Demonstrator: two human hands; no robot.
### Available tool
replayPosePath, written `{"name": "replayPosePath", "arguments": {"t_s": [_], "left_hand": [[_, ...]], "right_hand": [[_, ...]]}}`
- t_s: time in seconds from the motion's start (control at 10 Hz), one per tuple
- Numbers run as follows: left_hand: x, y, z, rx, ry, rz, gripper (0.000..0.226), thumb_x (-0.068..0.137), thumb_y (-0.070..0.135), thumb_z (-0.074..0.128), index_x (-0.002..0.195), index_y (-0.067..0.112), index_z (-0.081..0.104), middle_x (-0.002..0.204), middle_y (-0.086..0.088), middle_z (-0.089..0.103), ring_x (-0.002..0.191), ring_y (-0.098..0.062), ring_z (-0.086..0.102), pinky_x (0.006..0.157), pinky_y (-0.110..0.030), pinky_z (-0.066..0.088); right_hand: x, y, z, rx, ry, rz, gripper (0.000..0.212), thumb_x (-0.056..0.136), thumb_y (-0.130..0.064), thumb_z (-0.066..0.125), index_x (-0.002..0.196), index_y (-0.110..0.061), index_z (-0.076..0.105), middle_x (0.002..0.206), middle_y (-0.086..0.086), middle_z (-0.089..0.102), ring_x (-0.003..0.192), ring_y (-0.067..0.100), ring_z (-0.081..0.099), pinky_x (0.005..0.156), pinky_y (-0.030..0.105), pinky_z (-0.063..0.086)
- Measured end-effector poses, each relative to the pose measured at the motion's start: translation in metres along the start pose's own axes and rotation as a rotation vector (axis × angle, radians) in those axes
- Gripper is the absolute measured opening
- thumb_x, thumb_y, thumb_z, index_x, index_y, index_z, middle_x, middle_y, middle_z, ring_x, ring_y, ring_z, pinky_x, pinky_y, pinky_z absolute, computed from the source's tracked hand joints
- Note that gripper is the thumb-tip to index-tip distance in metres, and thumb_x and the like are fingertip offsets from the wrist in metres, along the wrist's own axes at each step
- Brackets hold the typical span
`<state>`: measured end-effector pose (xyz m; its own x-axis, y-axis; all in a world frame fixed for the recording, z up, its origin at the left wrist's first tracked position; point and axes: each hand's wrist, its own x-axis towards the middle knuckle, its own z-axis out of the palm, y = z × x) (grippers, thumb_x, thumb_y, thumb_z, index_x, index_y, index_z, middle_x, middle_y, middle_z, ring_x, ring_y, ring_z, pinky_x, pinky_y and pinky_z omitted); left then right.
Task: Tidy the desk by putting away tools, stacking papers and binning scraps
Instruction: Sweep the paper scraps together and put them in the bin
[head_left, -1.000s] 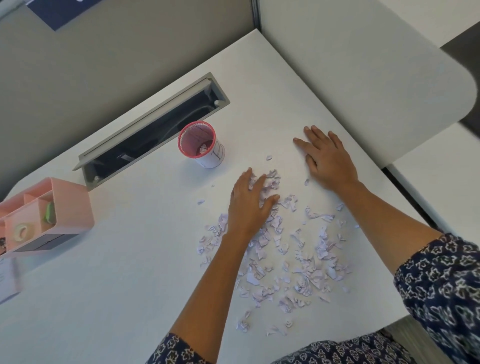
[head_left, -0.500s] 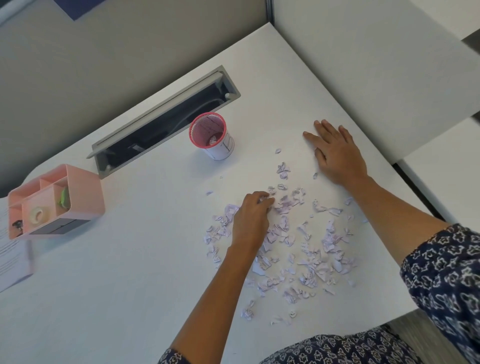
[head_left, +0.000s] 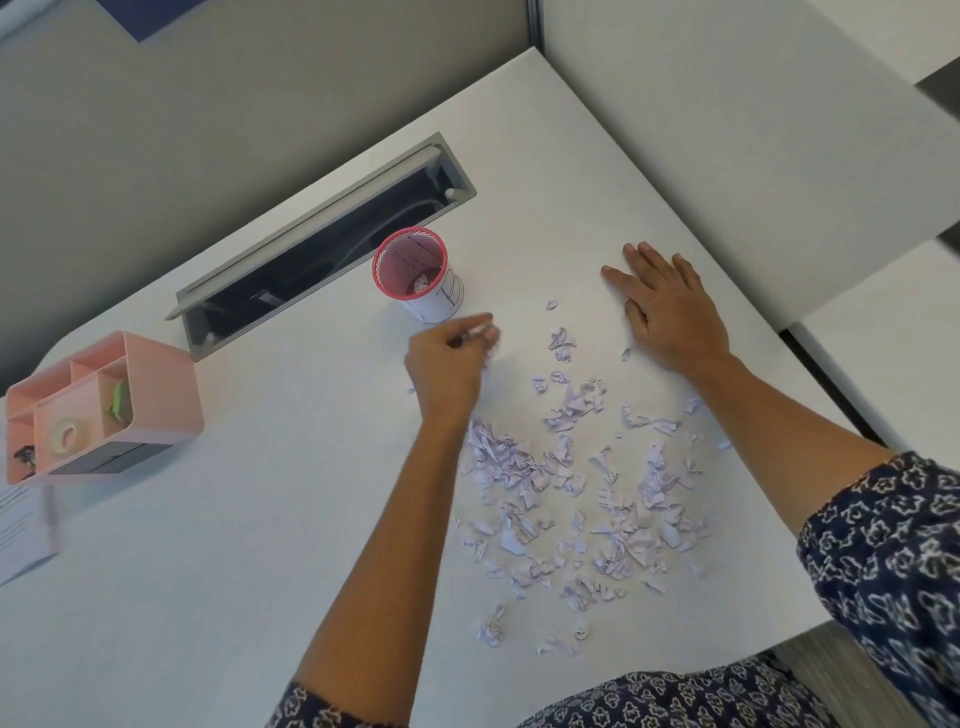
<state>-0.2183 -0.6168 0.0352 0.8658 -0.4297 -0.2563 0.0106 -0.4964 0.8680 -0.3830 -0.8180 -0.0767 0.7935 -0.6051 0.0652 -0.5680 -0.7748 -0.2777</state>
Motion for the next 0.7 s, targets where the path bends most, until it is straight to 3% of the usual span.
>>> {"name": "replayPosePath", "arguments": {"t_s": [0.1,0.2,0.3,0.7], "left_hand": [[0.026,0.020,-0.012,0.049,0.082,0.056,0.025,0.076,0.014,0.079,0.101,0.013,0.077,0.087,0.000,0.075,0.068,-0.003,0.064,0.074,-0.012,0.052],[0.066,0.039,-0.028,0.187,0.180,0.085,0.024,0.081,0.018,0.077,0.104,0.013,0.075,0.102,-0.003,0.074,0.087,-0.011,0.065,0.086,-0.025,0.055],[0.087,0.041,-0.031,0.305,0.198,0.089,0.024,0.084,0.022,0.073,0.107,0.015,0.075,0.107,-0.003,0.072,0.090,-0.013,0.063,0.088,-0.031,0.056],[0.112,0.044,-0.020,0.772,0.017,0.093,0.039,0.091,0.023,0.064,0.128,0.012,0.061,0.128,-0.011,0.062,0.115,-0.030,0.059,0.102,-0.040,0.048]], "right_hand": [[0.000,0.000,0.001,-0.006,0.008,-0.005,0.053,0.095,-0.028,0.023,0.144,-0.025,0.042,0.156,0.007,0.033,0.146,0.023,0.026,0.119,0.047,0.019],[0.000,0.001,0.001,-0.007,0.010,-0.008,0.051,0.095,-0.027,0.025,0.143,-0.025,0.043,0.156,0.007,0.034,0.146,0.023,0.027,0.118,0.047,0.020],[0.000,0.000,0.001,-0.011,0.013,-0.004,0.051,0.095,-0.026,0.026,0.143,-0.025,0.044,0.155,0.006,0.034,0.146,0.023,0.027,0.118,0.048,0.021],[0.000,-0.001,0.000,-0.002,0.017,0.003,0.051,0.096,-0.026,0.026,0.143,-0.026,0.044,0.156,0.005,0.034,0.146,0.022,0.027,0.119,0.046,0.019]]}}
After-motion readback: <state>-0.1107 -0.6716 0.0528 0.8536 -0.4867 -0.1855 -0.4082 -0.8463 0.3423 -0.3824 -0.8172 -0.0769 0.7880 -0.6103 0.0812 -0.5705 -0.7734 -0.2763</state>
